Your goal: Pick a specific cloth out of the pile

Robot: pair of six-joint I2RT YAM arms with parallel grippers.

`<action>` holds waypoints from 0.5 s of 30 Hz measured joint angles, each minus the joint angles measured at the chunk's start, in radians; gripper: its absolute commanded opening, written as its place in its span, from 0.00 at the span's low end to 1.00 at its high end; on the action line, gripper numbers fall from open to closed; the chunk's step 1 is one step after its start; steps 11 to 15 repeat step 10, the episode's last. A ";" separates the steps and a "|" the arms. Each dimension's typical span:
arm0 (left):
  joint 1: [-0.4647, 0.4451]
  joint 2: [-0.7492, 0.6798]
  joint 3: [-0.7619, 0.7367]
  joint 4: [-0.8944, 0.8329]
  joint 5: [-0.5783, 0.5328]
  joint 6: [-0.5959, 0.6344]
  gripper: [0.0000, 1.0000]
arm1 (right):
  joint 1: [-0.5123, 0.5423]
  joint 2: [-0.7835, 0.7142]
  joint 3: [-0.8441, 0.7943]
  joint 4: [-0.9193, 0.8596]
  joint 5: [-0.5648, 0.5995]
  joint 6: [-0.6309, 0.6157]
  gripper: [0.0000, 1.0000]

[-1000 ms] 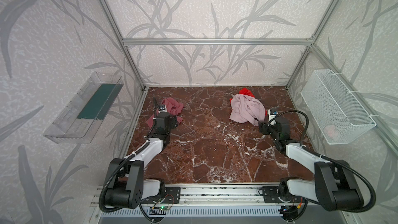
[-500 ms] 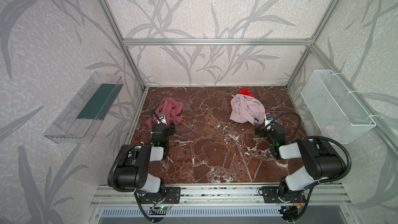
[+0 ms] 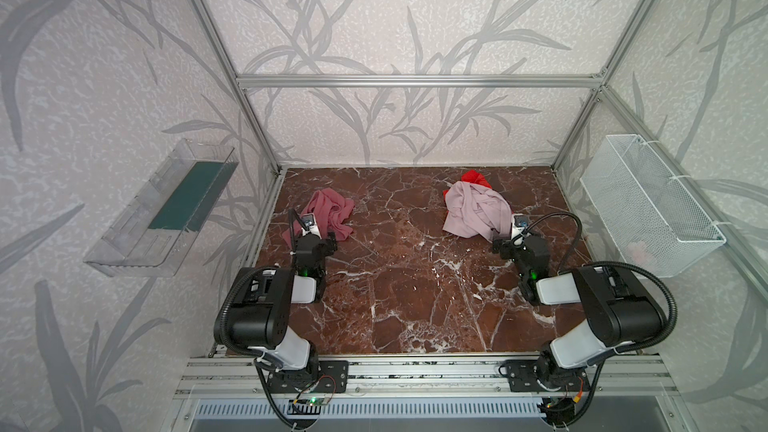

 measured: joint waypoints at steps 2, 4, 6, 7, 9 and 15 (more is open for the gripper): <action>0.000 0.000 0.000 -0.001 -0.002 0.000 0.84 | 0.000 0.000 -0.006 0.008 -0.006 -0.003 0.99; 0.000 0.000 0.000 0.000 -0.003 0.000 0.84 | 0.001 0.000 -0.009 0.011 -0.011 -0.007 0.99; 0.000 0.000 0.000 0.000 -0.003 0.000 0.84 | 0.001 0.000 -0.009 0.015 -0.011 -0.010 0.99; 0.000 0.000 0.000 0.000 -0.003 0.000 0.84 | 0.003 0.000 -0.009 0.015 -0.010 -0.010 0.99; 0.000 0.000 0.000 0.000 -0.003 0.000 0.84 | 0.004 0.000 -0.008 0.012 -0.005 -0.010 0.99; 0.000 0.000 0.000 0.000 -0.003 0.000 0.84 | 0.005 0.000 -0.006 0.007 0.003 -0.010 0.99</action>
